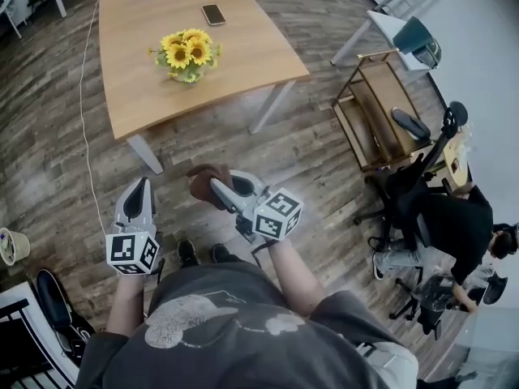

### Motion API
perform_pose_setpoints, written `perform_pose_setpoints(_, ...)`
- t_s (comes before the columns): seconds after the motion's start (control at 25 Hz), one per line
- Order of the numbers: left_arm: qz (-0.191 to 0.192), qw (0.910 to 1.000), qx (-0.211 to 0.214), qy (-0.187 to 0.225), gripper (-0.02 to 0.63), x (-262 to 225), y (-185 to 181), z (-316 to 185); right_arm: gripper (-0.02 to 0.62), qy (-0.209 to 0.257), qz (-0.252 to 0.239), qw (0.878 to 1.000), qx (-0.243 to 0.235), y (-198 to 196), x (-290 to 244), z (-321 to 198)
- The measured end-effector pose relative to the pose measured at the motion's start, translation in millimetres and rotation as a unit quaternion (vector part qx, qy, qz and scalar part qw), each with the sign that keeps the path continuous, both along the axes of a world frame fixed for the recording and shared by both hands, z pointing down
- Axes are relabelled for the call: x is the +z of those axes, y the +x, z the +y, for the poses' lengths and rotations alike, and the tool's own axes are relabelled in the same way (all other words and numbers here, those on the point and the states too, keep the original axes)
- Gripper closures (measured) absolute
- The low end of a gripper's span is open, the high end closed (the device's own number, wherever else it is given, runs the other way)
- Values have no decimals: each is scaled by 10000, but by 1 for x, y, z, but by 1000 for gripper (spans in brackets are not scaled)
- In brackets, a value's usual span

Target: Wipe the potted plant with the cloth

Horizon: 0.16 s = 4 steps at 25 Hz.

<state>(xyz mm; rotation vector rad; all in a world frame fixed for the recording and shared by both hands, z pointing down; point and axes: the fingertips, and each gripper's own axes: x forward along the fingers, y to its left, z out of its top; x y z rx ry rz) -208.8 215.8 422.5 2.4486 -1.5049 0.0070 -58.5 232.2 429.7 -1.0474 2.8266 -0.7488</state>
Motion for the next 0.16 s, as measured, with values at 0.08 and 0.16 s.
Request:
perform_pose_setpoints(0.08,-26,10000,-7,33,588,-5,11,2,552,31,64,10000,25,13,-3,1)
perform_pose_setpoints(0.16,-41,10000,-1,83,588,-10,23,4,552,55,153,9998,69,27,-6,3)
